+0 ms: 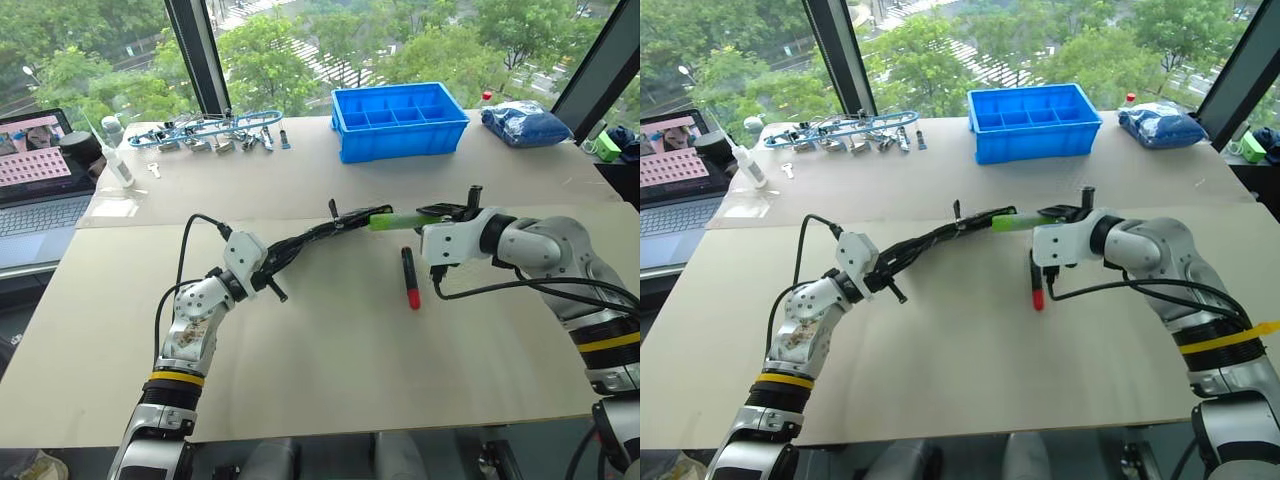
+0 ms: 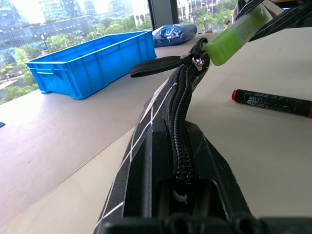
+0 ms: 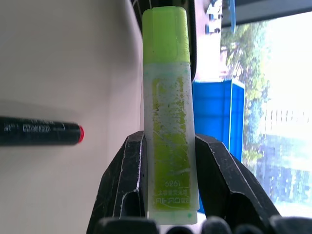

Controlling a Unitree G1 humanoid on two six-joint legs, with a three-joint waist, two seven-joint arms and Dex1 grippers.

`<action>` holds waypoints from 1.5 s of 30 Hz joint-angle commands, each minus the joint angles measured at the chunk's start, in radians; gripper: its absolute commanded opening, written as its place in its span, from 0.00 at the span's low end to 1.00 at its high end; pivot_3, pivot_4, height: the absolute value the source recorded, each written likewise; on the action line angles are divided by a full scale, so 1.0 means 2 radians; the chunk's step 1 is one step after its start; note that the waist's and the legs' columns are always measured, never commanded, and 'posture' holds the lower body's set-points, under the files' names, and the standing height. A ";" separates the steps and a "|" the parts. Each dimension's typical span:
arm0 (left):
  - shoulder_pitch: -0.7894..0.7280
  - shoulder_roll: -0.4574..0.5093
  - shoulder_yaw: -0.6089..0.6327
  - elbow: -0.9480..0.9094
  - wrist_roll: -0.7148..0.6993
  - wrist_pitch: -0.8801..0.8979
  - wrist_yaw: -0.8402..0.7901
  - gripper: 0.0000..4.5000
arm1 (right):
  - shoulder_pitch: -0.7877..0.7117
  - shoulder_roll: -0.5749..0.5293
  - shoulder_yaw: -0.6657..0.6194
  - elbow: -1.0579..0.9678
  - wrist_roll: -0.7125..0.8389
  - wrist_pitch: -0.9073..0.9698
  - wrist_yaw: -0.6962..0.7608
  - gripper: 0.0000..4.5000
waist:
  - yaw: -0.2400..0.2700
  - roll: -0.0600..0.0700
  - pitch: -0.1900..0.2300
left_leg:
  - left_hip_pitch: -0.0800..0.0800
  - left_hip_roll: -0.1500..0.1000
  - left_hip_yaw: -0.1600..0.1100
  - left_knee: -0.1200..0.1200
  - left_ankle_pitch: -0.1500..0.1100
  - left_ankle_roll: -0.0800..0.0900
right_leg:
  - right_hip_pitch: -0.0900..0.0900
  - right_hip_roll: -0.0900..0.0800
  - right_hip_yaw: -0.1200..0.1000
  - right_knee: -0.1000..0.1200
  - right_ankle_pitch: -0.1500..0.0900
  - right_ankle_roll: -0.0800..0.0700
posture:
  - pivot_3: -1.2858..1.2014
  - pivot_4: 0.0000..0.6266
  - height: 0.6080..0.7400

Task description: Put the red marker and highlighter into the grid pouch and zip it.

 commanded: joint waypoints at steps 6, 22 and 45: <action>-0.013 0.002 0.004 -0.017 -0.009 -0.001 -0.001 0.00 | -0.015 0.004 -0.020 -0.013 -0.012 -0.015 -0.046 0.23 | 0.001 0.000 0.000 | 0.000 0.000 0.000 0.000 0.000 0.000 | 0.000 0.000 0.000 0.000 0.000 0.000 | 0.52 0.24 1.00; -0.028 -0.010 0.021 -0.024 -0.045 0.035 0.006 0.00 | 0.009 -0.012 -0.047 0.001 -0.063 -0.119 -0.193 0.23 | 0.001 0.000 0.000 | 0.000 0.000 0.000 0.000 0.000 0.000 | 0.000 0.000 0.000 0.000 0.000 0.000 | 0.52 0.24 1.00; -0.022 -0.012 0.021 -0.042 -0.055 0.058 0.005 0.00 | -0.002 0.001 -0.015 0.058 -0.157 -0.185 -0.302 0.23 | -0.001 0.000 0.000 | 0.000 0.000 0.001 0.000 0.000 0.000 | 0.000 0.000 0.000 0.000 0.000 0.000 | 0.52 0.24 1.00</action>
